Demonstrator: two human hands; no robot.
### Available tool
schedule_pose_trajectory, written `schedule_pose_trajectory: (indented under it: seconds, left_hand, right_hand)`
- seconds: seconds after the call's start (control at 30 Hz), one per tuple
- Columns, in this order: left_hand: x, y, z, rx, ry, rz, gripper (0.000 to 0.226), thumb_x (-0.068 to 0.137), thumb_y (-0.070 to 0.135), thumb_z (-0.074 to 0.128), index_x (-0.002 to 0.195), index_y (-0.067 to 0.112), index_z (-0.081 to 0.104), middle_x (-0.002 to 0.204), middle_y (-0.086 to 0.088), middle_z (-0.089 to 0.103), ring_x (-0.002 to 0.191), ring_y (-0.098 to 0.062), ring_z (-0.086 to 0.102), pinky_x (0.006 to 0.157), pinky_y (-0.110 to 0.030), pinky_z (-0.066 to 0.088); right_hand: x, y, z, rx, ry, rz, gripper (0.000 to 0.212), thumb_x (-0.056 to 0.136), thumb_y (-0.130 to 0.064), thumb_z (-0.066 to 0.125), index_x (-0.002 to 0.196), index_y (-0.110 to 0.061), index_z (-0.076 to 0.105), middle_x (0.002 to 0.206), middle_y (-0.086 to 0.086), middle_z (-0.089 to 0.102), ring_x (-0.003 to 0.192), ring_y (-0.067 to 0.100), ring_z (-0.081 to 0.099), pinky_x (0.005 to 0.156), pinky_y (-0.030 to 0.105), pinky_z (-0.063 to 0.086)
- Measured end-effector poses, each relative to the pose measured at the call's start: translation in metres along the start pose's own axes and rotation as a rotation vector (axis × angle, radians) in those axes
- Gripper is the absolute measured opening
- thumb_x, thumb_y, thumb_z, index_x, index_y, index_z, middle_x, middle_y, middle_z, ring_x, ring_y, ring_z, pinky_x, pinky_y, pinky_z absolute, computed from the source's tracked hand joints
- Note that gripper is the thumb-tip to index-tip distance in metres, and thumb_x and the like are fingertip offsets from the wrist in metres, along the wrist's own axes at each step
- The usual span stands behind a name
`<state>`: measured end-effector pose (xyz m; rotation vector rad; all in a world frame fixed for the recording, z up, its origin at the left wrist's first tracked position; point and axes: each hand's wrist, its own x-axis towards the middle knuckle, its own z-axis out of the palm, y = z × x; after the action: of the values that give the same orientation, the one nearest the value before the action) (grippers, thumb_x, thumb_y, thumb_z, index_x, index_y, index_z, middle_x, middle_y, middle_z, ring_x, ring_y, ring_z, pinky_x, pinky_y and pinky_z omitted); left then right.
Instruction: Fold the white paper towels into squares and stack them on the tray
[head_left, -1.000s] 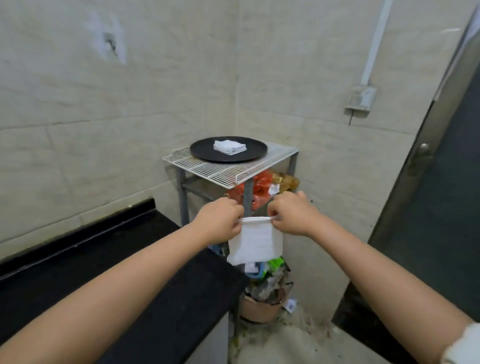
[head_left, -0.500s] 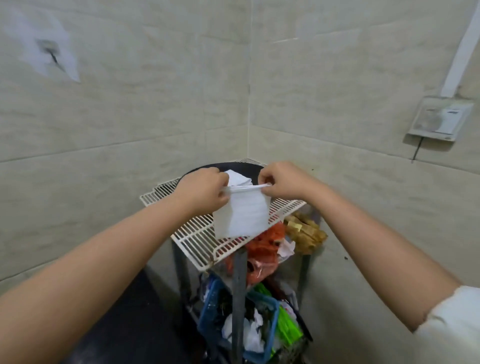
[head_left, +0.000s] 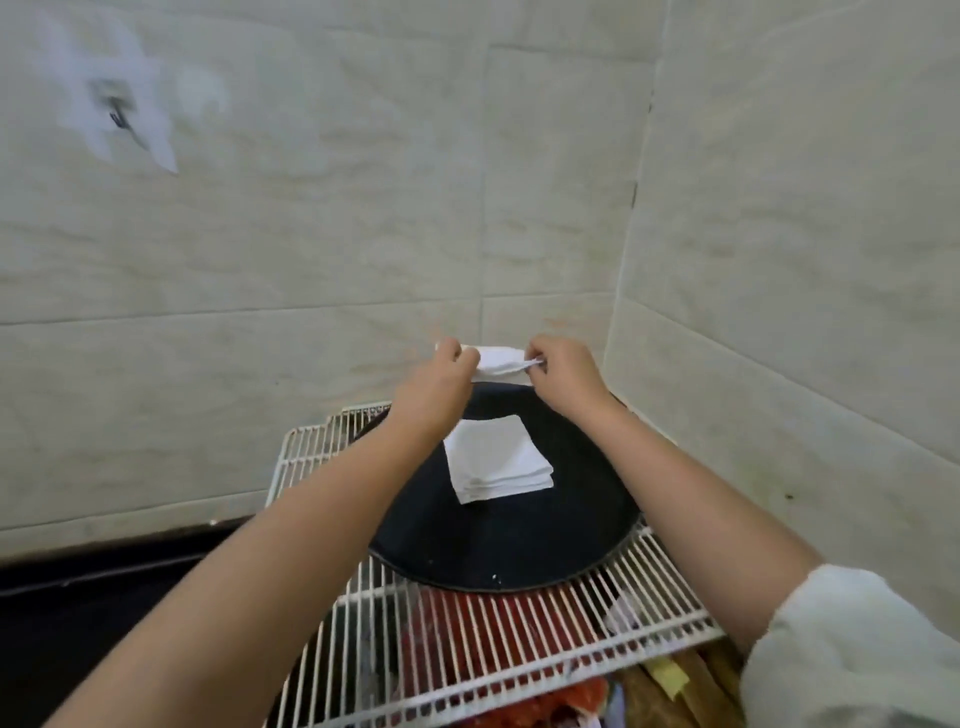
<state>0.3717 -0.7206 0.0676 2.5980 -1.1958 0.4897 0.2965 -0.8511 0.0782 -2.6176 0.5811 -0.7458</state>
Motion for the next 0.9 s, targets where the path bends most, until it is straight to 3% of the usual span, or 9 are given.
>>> schedule_pose_trajectory:
  seconds: [0.07, 0.17, 0.23, 0.33, 0.43, 0.53, 0.7, 0.77, 0.9]
  left_hand:
    - [-0.007, 0.001, 0.027, 0.073, -0.008, 0.054, 0.021, 0.087, -0.001, 0.041, 0.105, 0.0, 0.052, 0.109, -0.02, 0.051, 0.084, -0.041, 0.058, 0.057, -0.037, 0.032]
    - [-0.028, 0.002, 0.048, 0.129, -0.025, 0.182, 0.011, 0.05, -0.002, 0.06, 0.061, 0.001, 0.057, 0.059, -0.014, 0.055, 0.032, -0.032, 0.049, 0.026, -0.026, 0.026]
    - [-0.038, -0.003, 0.065, 0.136, -0.016, 0.225, 0.013, 0.046, 0.002, 0.065, 0.053, 0.006, 0.055, 0.051, -0.008, 0.053, 0.026, -0.024, 0.043, 0.023, -0.022, 0.022]
    - [-0.048, 0.005, 0.06, 0.133, -0.115, 0.231, 0.022, 0.055, -0.001, 0.078, 0.063, 0.003, 0.058, 0.061, -0.011, 0.056, 0.035, -0.026, 0.049, 0.031, -0.024, 0.026]
    - [-0.049, 0.007, 0.062, 0.098, -0.195, 0.107, 0.018, 0.09, 0.01, 0.052, 0.102, -0.001, 0.059, 0.102, -0.017, 0.059, 0.081, -0.034, 0.061, 0.059, -0.036, 0.043]
    - [-0.05, 0.005, 0.057, 0.1, -0.283, 0.078, 0.03, 0.096, 0.017, 0.041, 0.121, 0.006, 0.054, 0.122, -0.01, 0.054, 0.101, -0.031, 0.059, 0.08, -0.037, 0.05]
    - [-0.055, 0.001, 0.051, 0.096, -0.331, 0.078, 0.038, 0.098, 0.022, 0.035, 0.135, 0.016, 0.042, 0.132, -0.004, 0.05, 0.111, -0.024, 0.056, 0.087, -0.036, 0.05]
    - [-0.061, 0.0, 0.042, 0.147, -0.28, 0.054, 0.039, 0.098, 0.022, 0.034, 0.136, 0.016, 0.04, 0.133, -0.005, 0.049, 0.115, -0.026, 0.052, 0.086, -0.037, 0.048]
    - [-0.084, -0.03, 0.001, 0.231, -0.141, -0.089, 0.038, 0.097, 0.021, 0.034, 0.133, 0.011, 0.039, 0.141, -0.01, 0.041, 0.13, -0.028, 0.037, 0.102, -0.038, 0.036]
  right_hand:
    - [-0.008, 0.024, 0.018, -0.039, -0.151, -0.039, 0.023, 0.086, 0.003, 0.046, 0.101, 0.002, 0.063, 0.105, 0.022, 0.064, 0.101, 0.035, 0.057, 0.075, 0.032, 0.039]
    - [-0.027, 0.051, 0.038, -0.109, -0.36, -0.137, 0.023, 0.087, 0.0, 0.045, 0.103, -0.002, 0.061, 0.108, 0.016, 0.062, 0.102, 0.03, 0.056, 0.074, 0.029, 0.038]
    - [-0.035, 0.061, 0.042, -0.134, -0.4, -0.178, 0.023, 0.089, -0.003, 0.045, 0.106, -0.004, 0.06, 0.11, 0.012, 0.06, 0.103, 0.028, 0.056, 0.078, 0.029, 0.04]
    - [-0.039, 0.067, 0.043, -0.15, -0.394, -0.203, 0.023, 0.09, -0.004, 0.044, 0.108, -0.005, 0.059, 0.113, 0.01, 0.059, 0.103, 0.025, 0.056, 0.076, 0.025, 0.037]
    - [-0.041, 0.065, 0.045, -0.189, -0.424, -0.244, 0.027, 0.091, -0.005, 0.042, 0.112, -0.006, 0.058, 0.117, 0.009, 0.058, 0.102, 0.025, 0.056, 0.079, 0.028, 0.042]
    - [-0.045, 0.063, 0.043, -0.221, -0.419, -0.255, 0.026, 0.091, -0.008, 0.043, 0.111, -0.007, 0.061, 0.112, 0.007, 0.061, 0.099, 0.024, 0.057, 0.078, 0.029, 0.044]
    - [-0.05, 0.053, 0.038, -0.342, -0.542, -0.2, 0.023, 0.088, -0.017, 0.048, 0.065, -0.013, 0.047, 0.069, 0.001, 0.052, 0.075, 0.02, 0.055, 0.062, 0.03, 0.041]
    - [-0.049, 0.038, 0.028, -0.381, -0.549, -0.2, 0.028, 0.089, -0.023, 0.048, 0.062, -0.017, 0.045, 0.07, 0.0, 0.051, 0.081, 0.023, 0.057, 0.061, 0.03, 0.039]
    - [-0.05, -0.024, 0.017, -0.346, -0.394, -0.291, 0.032, 0.094, -0.026, 0.044, 0.117, -0.011, 0.06, 0.125, 0.009, 0.06, 0.117, 0.028, 0.052, 0.095, 0.038, 0.044]
